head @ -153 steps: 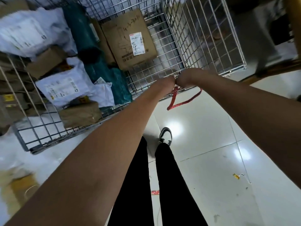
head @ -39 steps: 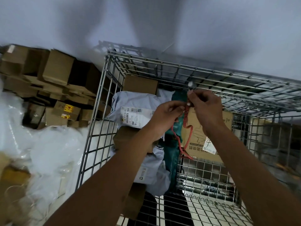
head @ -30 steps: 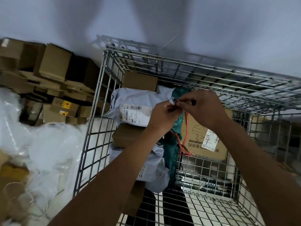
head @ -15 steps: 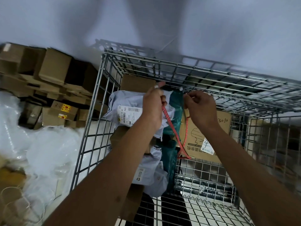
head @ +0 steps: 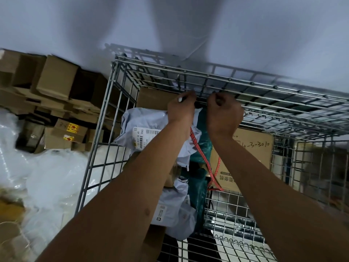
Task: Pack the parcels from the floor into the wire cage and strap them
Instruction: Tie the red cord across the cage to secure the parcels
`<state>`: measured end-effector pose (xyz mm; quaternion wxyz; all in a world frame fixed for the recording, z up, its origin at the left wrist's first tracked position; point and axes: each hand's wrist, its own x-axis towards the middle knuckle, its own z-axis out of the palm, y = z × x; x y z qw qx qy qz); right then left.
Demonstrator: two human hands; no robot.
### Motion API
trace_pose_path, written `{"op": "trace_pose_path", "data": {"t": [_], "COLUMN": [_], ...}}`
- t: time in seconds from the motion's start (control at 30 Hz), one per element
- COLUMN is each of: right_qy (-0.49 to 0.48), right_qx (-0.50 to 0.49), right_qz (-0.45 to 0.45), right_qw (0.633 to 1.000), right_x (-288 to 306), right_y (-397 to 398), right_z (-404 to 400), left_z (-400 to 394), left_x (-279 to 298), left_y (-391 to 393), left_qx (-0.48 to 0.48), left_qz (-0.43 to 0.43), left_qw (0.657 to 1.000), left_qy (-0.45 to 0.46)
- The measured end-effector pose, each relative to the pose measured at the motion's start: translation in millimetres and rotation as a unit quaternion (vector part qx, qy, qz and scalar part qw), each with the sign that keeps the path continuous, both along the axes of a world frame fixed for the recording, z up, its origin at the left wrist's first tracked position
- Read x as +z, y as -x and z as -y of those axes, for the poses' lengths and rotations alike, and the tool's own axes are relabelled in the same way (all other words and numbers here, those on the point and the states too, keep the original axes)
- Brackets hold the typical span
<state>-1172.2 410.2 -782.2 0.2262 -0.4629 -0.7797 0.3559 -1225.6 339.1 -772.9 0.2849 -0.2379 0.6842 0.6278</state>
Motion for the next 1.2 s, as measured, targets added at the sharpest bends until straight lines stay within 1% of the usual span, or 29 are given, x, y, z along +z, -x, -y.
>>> {"op": "trace_pose_path", "data": {"t": [0.07,0.23,0.4,0.5,0.6,0.67,0.73,0.83,0.93,1.0,1.07,1.17,1.2], "right_qy": [-0.011,-0.041,-0.046,-0.015,0.021,0.034,0.058,0.091,0.048,0.033,0.046,0.059,0.060], "right_qx": [-0.013,0.055,0.117,0.092,0.042,0.028,0.054,0.136,0.167,0.180,0.188,0.155,0.144], "right_qz": [-0.007,0.028,0.037,0.030,0.006,0.003,-0.020,-0.030,0.005,0.007,-0.011,-0.034,-0.036], "right_qw": [1.000,0.997,0.991,0.995,0.999,0.999,0.997,0.986,0.985,0.983,0.981,0.986,0.987], "right_x": [-1,-7,-12,-16,-17,-18,-21,-22,-22,-22,-22,-21,-21], "right_y": [1,0,-7,2,15,21,22,14,8,7,8,8,8], "right_z": [0,-11,-11,-5,2,5,3,-6,-13,-16,-15,-7,-6], "left_z": [1,2,-6,-13,-15,-16,-15,-14,-14,-13,-14,-17,-17], "left_x": [0,-4,-6,-6,-5,-5,-6,-8,-10,-8,-7,-8,-9], "left_y": [1,5,11,15,20,25,30,29,26,28,28,20,16], "left_qx": [0.006,-0.012,-0.085,-0.126,-0.113,-0.100,-0.091,-0.099,-0.112,-0.129,-0.139,-0.139,-0.134], "left_qz": [-0.016,-0.016,-0.018,-0.035,-0.017,-0.003,0.004,0.007,0.003,-0.001,-0.027,-0.146,-0.175], "left_qw": [1.000,0.999,0.996,0.991,0.993,0.995,0.996,0.995,0.993,0.991,0.990,0.976,0.971], "left_qy": [-0.024,-0.030,-0.012,0.003,0.007,0.006,0.010,0.001,-0.038,-0.043,-0.010,0.082,0.097]}}
